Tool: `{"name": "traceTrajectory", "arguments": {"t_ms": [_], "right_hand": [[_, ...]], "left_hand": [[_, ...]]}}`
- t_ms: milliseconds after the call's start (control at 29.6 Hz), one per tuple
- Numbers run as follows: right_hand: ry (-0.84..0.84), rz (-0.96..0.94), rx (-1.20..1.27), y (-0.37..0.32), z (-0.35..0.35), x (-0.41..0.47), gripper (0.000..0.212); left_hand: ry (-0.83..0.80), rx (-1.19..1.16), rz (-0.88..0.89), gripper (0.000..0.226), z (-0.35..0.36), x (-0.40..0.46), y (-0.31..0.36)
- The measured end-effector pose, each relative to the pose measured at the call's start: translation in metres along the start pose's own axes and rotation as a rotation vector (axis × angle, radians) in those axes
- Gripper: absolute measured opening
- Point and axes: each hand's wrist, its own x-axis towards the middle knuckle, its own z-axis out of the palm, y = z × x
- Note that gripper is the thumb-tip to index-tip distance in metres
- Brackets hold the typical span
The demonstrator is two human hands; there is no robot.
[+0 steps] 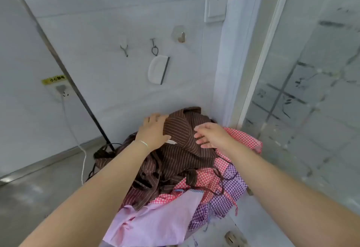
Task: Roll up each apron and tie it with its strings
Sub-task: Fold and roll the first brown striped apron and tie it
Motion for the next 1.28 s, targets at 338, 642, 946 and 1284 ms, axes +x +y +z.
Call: {"name": "traceTrajectory", "arguments": {"t_ms": [338, 642, 946, 1284], "right_hand": [[0.222, 0.062, -0.055, 0.029, 0.021, 0.052, 0.041], [0.332, 0.259, -0.006, 0.074, 0.033, 0.072, 0.013], [0.005, 0.354, -0.341, 0.12, 0.012, 0.038, 0.013], [0.516, -0.162, -0.306, 0.104, -0.014, 0.027, 0.038]], "left_hand": [[-0.049, 0.042, 0.189, 0.027, 0.033, 0.042, -0.02], [-0.606, -0.26, 0.27, 0.048, 0.078, 0.003, -0.004], [-0.28, 0.016, 0.309, 0.086, 0.067, 0.066, 0.003], [-0.673, -0.297, 0.283, 0.058, 0.098, 0.061, 0.055]]}}
